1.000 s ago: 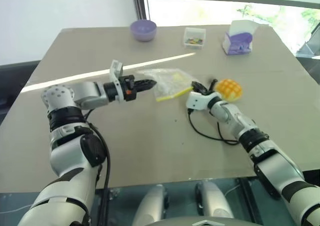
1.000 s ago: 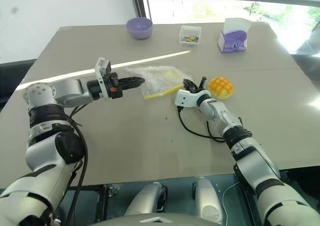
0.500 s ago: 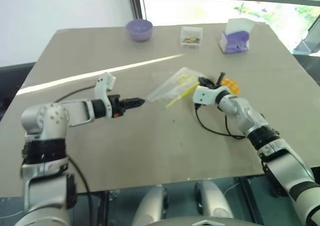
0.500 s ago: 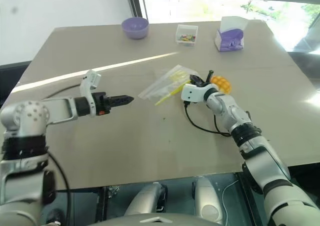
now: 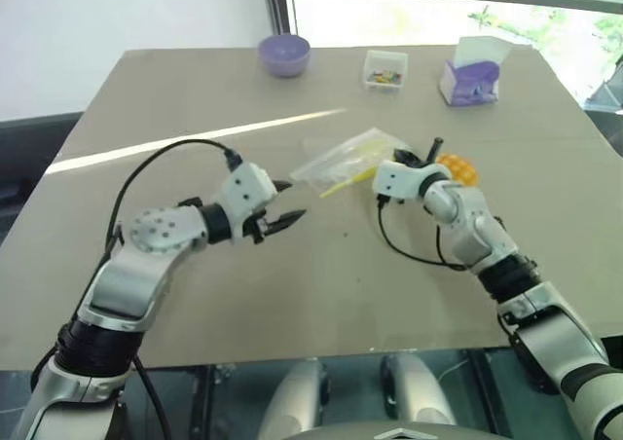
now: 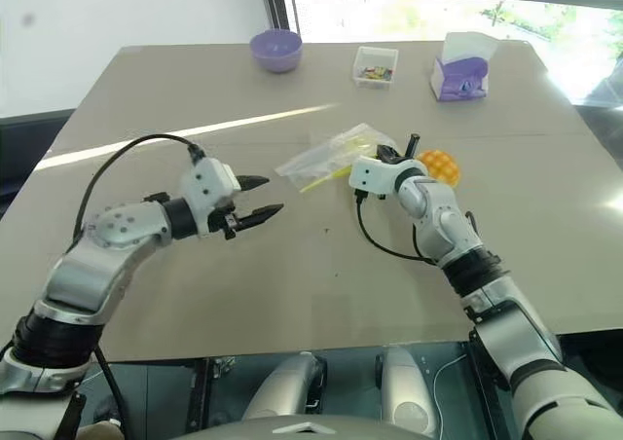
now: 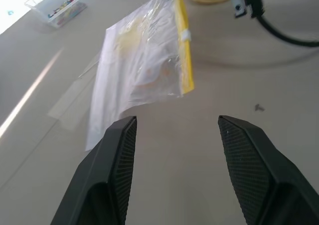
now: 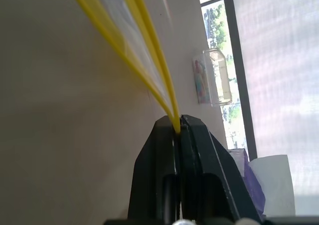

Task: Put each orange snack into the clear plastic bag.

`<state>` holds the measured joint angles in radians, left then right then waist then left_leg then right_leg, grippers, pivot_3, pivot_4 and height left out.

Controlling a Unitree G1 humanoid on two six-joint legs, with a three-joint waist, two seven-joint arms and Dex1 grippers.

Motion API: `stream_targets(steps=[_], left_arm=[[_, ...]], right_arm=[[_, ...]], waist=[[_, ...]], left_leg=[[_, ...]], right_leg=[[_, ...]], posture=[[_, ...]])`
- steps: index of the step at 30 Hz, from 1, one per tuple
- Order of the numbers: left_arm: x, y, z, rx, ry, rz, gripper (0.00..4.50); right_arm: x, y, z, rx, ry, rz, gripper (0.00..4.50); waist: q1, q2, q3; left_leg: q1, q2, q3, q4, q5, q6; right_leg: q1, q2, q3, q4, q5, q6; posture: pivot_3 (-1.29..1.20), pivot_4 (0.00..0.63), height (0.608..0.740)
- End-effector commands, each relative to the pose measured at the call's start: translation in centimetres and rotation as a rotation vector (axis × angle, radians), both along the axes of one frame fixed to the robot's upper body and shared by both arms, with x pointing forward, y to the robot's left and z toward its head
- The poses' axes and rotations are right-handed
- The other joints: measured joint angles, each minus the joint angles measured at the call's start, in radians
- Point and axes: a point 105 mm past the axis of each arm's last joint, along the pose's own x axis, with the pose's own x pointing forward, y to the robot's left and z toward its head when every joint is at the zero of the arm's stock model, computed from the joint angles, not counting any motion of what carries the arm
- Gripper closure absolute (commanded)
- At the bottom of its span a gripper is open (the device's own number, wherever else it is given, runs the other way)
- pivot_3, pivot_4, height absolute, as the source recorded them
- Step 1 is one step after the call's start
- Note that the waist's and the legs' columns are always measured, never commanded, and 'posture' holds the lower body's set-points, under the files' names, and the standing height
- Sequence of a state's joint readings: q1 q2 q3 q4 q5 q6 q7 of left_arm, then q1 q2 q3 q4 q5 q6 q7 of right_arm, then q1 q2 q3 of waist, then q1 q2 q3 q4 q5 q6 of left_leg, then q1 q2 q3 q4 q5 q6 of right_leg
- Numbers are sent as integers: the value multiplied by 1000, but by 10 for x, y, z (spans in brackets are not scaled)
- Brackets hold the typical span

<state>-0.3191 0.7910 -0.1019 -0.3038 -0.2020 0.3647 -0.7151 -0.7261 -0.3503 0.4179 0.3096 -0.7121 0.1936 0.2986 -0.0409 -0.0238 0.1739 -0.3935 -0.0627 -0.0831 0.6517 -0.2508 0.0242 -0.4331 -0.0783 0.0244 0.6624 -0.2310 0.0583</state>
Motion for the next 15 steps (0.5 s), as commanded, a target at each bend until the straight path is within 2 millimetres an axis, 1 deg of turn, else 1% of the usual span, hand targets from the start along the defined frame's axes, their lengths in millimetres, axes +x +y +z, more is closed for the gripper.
stream_targets(steps=[1, 6, 11, 15], left_arm=[[6, -5, 9, 39, -102, 37, 1761], [3, -20, 9, 75, -160, 24, 1761], [7, -24, 9, 104, -190, 53, 1761], [7, -32, 9, 109, -218, 50, 1761]], right_arm=[[-5, 7, 18, 23, -48, 10, 4500], [-8, 12, 18, 39, -40, 4, 4500], [-11, 18, 19, 59, -30, 8, 4500], [-13, 19, 17, 60, -19, 15, 4500]], waist=[[0, 0, 0], [1, 0, 0], [0, 0, 0], [1, 0, 0]], left_leg=[[0, 0, 0, 0, 0, 0], [0, 0, -1, 0, 0, 0], [-1, 0, -1, 1, 0, 0], [-1, 0, -1, 1, 0, 0]], right_leg=[[0, 0, 0, 0, 0, 0], [0, 0, -1, 0, 0, 0], [0, 0, -1, 0, 0, 0], [0, 0, -2, 0, 0, 0]], posture=[[0, 150, 740], [0, 150, 740], [0, 150, 740], [0, 150, 740]])
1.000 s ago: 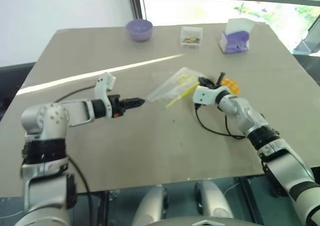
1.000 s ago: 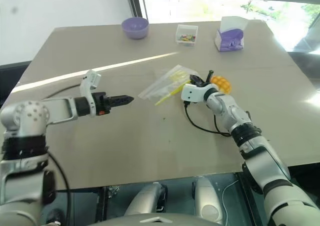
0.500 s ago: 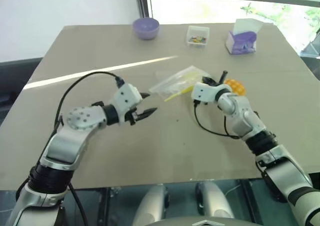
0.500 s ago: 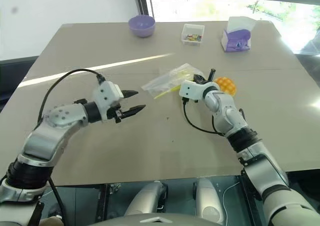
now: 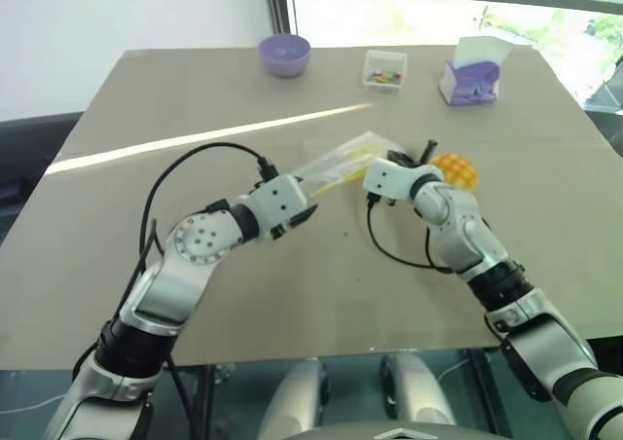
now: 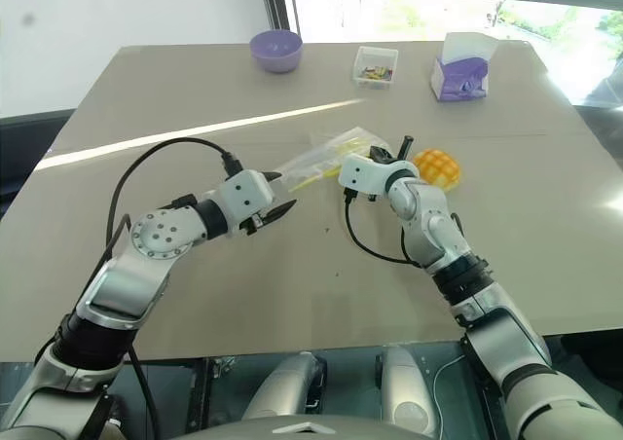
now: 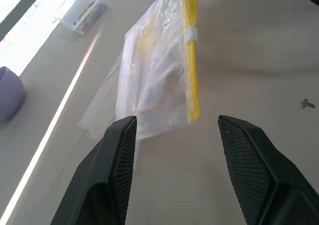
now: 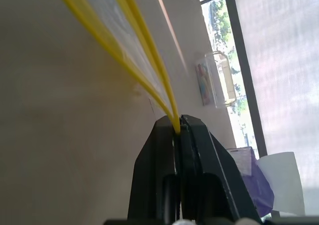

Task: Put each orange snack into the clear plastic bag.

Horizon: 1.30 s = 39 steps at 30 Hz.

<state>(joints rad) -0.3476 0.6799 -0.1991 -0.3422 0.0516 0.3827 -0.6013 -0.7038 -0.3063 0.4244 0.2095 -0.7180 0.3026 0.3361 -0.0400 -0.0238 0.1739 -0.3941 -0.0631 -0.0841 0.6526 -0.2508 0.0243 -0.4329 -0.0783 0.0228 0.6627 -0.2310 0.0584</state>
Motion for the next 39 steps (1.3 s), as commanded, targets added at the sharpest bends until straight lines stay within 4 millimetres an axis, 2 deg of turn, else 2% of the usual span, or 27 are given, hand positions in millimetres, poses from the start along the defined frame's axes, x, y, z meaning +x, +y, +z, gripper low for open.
stream_targets(steps=[1, 14, 15, 16, 20, 27, 30, 34, 35, 39], left_arm=[[-2, -11, 12, 20, -80, -22, 1761], [5, -29, 8, 47, -102, -22, 1761], [5, -29, 7, 50, -101, -22, 2254], [4, -29, 6, 53, -101, -25, 2401], [5, -31, 4, 57, -94, -32, 4345], [9, -23, 5, 80, -99, -27, 4429], [12, -15, 7, 82, -102, -21, 4500], [17, -5, 14, 79, -120, -17, 4500], [17, -3, 17, 77, -126, -23, 4500], [23, 5, 29, 91, -165, -52, 4500]], right_arm=[[-5, 7, 12, 11, -38, 28, 4500], [-9, 11, 14, 24, -29, 36, 4500], [-9, 11, 14, 25, -29, 36, 4500], [-10, 11, 14, 25, -29, 35, 4500], [-10, 11, 14, 27, -31, 33, 4500], [-14, 8, 15, 58, -6, 49, 4500], [-15, 3, 15, 110, 26, 47, 3716], [-17, -6, 19, 235, 44, 51, 1862], [-19, -7, 19, 257, 56, 71, 1544], [-38, -16, 24, 434, 186, 172, 1544]], waist=[[0, 0, 0], [0, 0, 0], [0, 0, 0], [-1, 0, 0], [0, 0, 0], [0, 0, 0], [0, 0, 0], [0, 0, 0], [1, 0, 0], [4, 0, 0]], left_leg=[[0, 0, 0, 0, 0, 0], [0, 0, 0, 0, 0, 0], [0, 0, 0, 0, 0, 0], [0, 0, 0, 0, 0, 0], [0, 0, 0, 0, 0, 0], [0, 0, 0, 1, 0, 0], [0, 0, -1, 1, 0, 0], [0, 0, -1, 1, 0, 0], [0, 0, -1, 1, 0, 0], [-1, 0, -2, 1, 0, 0]], right_leg=[[0, 0, 0, 0, 0, 0], [0, 0, 0, 0, 0, 0], [0, 0, 0, 0, 0, 0], [0, 0, 0, 0, 0, 0], [0, 0, 0, 0, 0, 0], [0, 0, -1, 0, 0, 0], [0, 0, -1, 0, 0, 0], [0, 0, -1, 0, 0, 0], [0, 0, -1, 0, 0, 0], [0, 0, -2, 0, 0, 0]], posture=[[0, 150, 740], [0, 150, 740], [0, 150, 740], [0, 150, 740], [0, 150, 740], [0, 150, 740], [0, 150, 740], [0, 150, 740], [0, 150, 740], [0, 150, 740]])
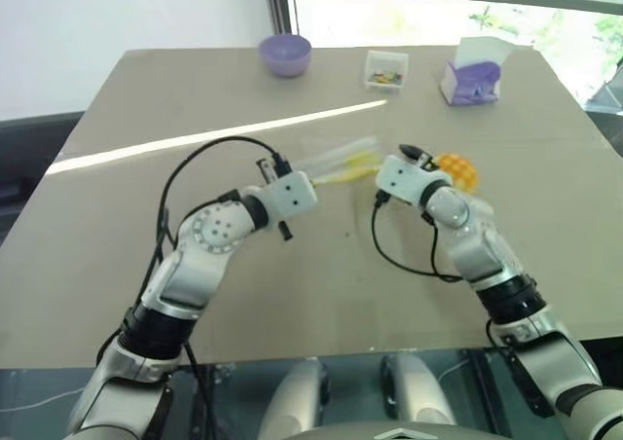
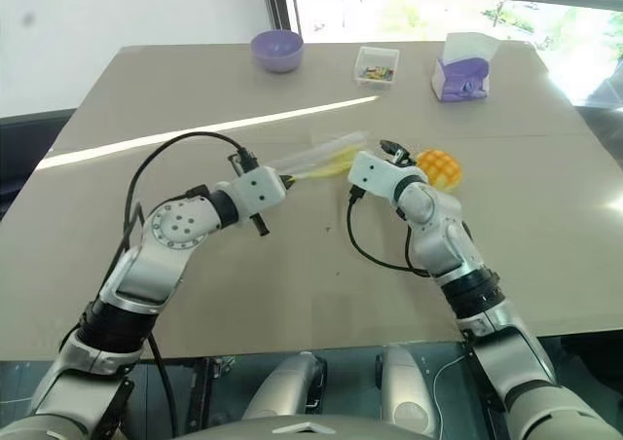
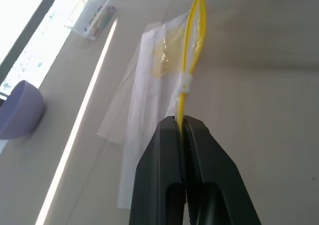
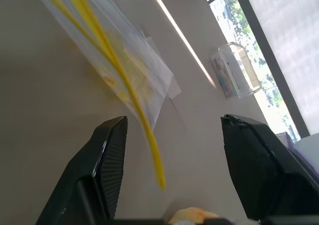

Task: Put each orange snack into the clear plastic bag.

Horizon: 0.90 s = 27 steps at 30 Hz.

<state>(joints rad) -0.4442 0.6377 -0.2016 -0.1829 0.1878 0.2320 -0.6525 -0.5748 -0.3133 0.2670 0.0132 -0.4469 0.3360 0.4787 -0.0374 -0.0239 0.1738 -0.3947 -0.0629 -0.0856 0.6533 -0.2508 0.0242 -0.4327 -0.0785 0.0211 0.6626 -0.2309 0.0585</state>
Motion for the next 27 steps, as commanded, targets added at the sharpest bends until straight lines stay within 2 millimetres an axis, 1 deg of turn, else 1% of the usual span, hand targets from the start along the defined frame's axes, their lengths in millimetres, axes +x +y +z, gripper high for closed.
stream_targets(steps=[1, 2, 4, 6, 7, 8, 9, 10, 14, 17, 20, 27], left_arm=[[3, 6, 25, -9, -77, -44, 4500], [4, 7, 26, -10, -76, -53, 4500], [6, 11, 27, 6, -84, -61, 4500], [6, 11, 27, 13, -82, -82, 4500], [6, 11, 26, 22, -86, -93, 4500], [6, 10, 26, 24, -87, -99, 4500], [6, 10, 26, 26, -89, -103, 4500], [6, 9, 26, 28, -92, -108, 4500], [5, 6, 26, 28, -96, -125, 4500], [4, 3, 26, 34, -99, -138, 4500], [2, 0, 29, 35, -104, -149, 4500], [-2, -2, 29, 42, -108, -161, 4500]], right_arm=[[-21, -6, 26, 164, 24, 117, 1544], [-27, -9, 27, 207, 61, 140, 1544], [-40, -12, 29, 251, 100, 185, 2067], [-48, -9, 35, 316, 111, 204, 3135], [-50, -1, 37, 345, 120, 225, 3505], [-51, 8, 38, 366, 124, 244, 3764], [-52, 17, 39, 377, 126, 260, 4330], [-52, 26, 40, 391, 126, 276, 4434], [-50, 52, 39, 422, 136, 313, 4434], [-48, 63, 38, 424, 134, 324, 4434], [-45, 68, 39, 427, 128, 327, 4434], [-40, 67, 40, 436, 124, 311, 4434]], waist=[[2, 0, 0], [2, 0, 0], [3, 0, 0], [-2, 0, 0], [-3, 0, 0], [-5, 0, 0], [-5, 0, 0], [-5, 0, 0], [-3, 0, 0], [2, 0, 0], [3, 0, 0], [-2, 0, 0]], left_leg=[[-1, 0, 0, 0, 0, 0], [-1, 0, 0, 0, 0, 0], [-1, 0, 0, 0, 0, 0], [-1, 0, -1, 0, 0, 0], [0, 0, 0, 0, 0, 0], [0, 0, 0, 0, 0, 0], [0, 1, -1, 0, 0, 0], [0, 1, -1, 0, 0, 0], [0, 1, -1, 1, 0, 0], [0, 0, -1, 1, 0, 0], [-2, -1, -2, 2, 0, 0], [-1, -1, -2, 2, 0, 0]], right_leg=[[0, 0, 0, 0, 0, 0], [0, 0, 0, 0, 0, 0], [0, -1, -1, 0, 0, 0], [0, -1, -1, 0, 0, 0], [0, 0, -1, 0, 0, 0], [0, 0, -1, 1, 0, 0], [0, 0, -1, 1, 0, 0], [0, 1, -1, 1, 0, 0], [0, 1, -1, 2, 0, 0], [0, 0, -1, 1, 0, 0], [0, -1, -2, 1, 0, 0], [0, 0, -3, 1, 0, 0]], posture=[[0, 150, 740], [0, 150, 740], [0, 150, 740], [0, 150, 740], [0, 150, 740], [0, 150, 740], [0, 150, 740], [0, 150, 740], [0, 150, 740], [0, 150, 740], [0, 150, 740], [0, 150, 740]])
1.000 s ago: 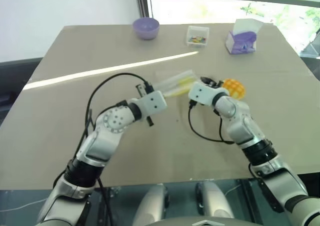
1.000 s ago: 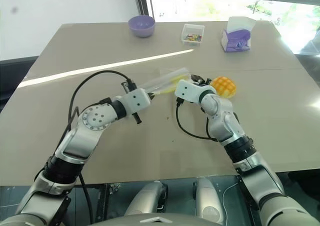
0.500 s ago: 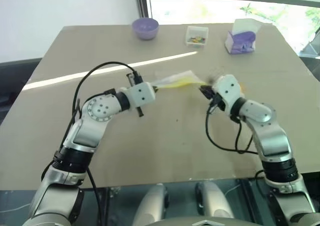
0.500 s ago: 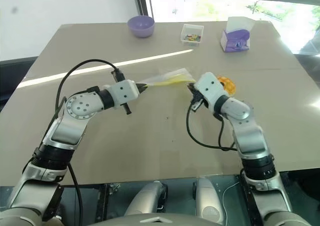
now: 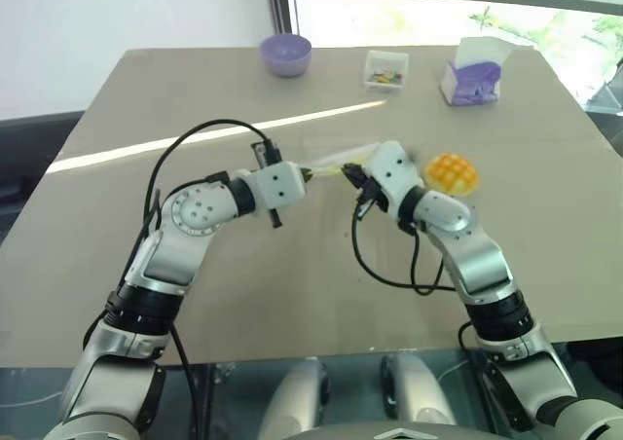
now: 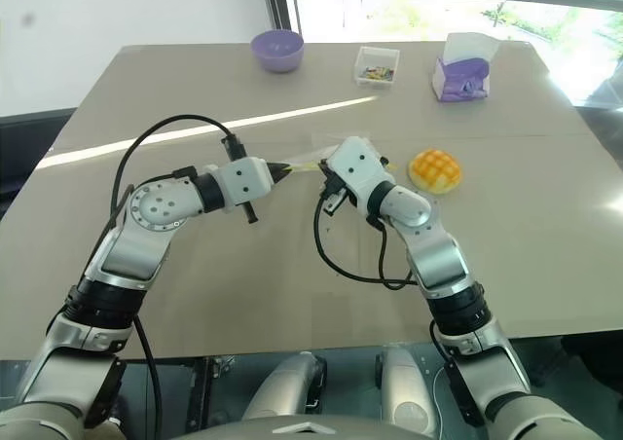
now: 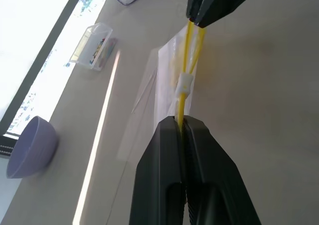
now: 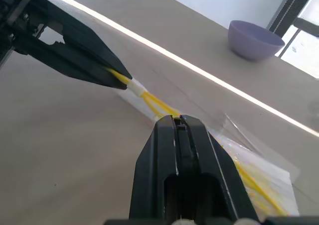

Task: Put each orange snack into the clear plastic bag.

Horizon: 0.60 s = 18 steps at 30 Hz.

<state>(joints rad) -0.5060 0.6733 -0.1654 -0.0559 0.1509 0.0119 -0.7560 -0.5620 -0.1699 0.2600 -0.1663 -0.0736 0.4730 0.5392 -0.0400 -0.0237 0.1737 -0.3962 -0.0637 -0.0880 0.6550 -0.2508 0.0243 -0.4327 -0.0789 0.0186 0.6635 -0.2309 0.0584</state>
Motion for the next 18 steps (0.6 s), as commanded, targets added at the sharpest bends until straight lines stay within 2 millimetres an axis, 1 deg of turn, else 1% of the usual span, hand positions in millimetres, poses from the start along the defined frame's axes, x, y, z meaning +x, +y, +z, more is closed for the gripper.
stream_targets(steps=[1, 13, 18], left_arm=[[-5, -7, 16, -10, -57, -32, 4500], [-8, -9, 16, -17, -51, -39, 4500], [-12, -12, 13, 1, -50, -69, 4500]], right_arm=[[0, 2, 13, 20, -46, 8, 4434], [2, -1, 3, -14, -27, -5, 4434], [7, -4, 1, -4, 0, -31, 4434]], waist=[[0, 0, 0], [0, 0, 0], [0, 0, 0]], left_leg=[[0, 0, 0, 0, 0, 0], [0, 0, 0, 0, 0, 0], [0, 0, 0, 0, 0, 0]], right_leg=[[0, 0, 0, 0, 0, 0], [0, 0, 0, 0, 0, 0], [0, 0, 0, 0, 0, 0]], posture=[[0, 150, 740], [0, 150, 740], [0, 150, 740]])
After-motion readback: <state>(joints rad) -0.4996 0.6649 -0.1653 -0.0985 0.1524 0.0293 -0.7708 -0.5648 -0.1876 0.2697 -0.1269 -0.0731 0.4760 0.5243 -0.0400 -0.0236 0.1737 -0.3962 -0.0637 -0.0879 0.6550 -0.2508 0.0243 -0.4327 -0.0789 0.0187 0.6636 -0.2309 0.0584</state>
